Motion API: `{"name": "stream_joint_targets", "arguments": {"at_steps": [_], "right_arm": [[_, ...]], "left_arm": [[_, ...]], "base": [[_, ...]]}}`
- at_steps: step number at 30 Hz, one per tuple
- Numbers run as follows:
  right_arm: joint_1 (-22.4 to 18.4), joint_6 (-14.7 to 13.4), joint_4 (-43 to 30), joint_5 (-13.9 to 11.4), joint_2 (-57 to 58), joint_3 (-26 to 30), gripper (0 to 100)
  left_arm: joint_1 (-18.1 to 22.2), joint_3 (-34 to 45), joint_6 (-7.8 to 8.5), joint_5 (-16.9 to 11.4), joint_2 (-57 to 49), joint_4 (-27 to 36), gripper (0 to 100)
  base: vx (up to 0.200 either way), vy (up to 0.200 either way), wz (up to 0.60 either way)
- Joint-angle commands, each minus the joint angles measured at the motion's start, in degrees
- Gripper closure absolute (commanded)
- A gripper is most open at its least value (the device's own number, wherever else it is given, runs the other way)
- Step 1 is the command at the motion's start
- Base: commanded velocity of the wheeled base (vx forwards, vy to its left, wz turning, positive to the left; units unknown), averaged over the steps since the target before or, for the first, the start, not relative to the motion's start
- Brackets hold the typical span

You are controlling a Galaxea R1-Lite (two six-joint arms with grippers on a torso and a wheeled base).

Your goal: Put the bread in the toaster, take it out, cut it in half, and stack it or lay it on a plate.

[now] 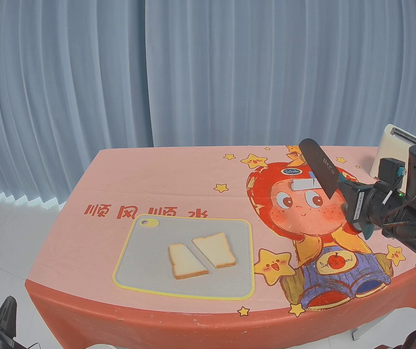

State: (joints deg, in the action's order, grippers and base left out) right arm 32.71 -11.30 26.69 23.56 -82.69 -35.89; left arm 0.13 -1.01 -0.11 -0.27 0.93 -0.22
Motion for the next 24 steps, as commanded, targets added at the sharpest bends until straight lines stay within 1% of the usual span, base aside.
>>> {"name": "stream_joint_targets", "arguments": {"at_steps": [1, 4, 10, 17, 21, 24], "right_arm": [[-1.68, 0.14, 0.03, -0.01, -0.46, -0.06, 100], [-2.56, 0.05, -0.05, -0.62, -0.46, -0.32, 100], [-4.14, 0.05, -0.05, -0.8, -1.07, -0.5, 100], [-6.43, 0.14, -0.05, -3.7, -1.86, -0.5, 100], [-6.96, 0.14, -0.05, -3.96, -2.13, -0.5, 100], [-7.83, 0.67, -0.05, -4.05, -2.65, -0.5, 100]], "left_arm": [[-0.05, 1.01, -0.07, 0.0, -0.66, -0.04, 100], [0.04, 1.01, -0.07, 0.0, -0.75, -0.04, 100], [0.04, 1.01, 0.02, 0.0, -0.66, -0.04, 100], [0.04, 1.01, 0.02, 0.0, -0.66, -0.04, 100], [-0.05, 1.01, 0.02, 0.0, -0.66, -0.04, 100], [-0.05, 1.01, 0.02, 0.0, -0.66, -0.04, 100]], "base": [[0.0, 0.0, 0.0], [0.0, 0.0, 0.0], [0.0, 0.0, 0.0], [0.0, 0.0, 0.0], [0.0, 0.0, 0.0], [0.0, 0.0, 0.0]]}}
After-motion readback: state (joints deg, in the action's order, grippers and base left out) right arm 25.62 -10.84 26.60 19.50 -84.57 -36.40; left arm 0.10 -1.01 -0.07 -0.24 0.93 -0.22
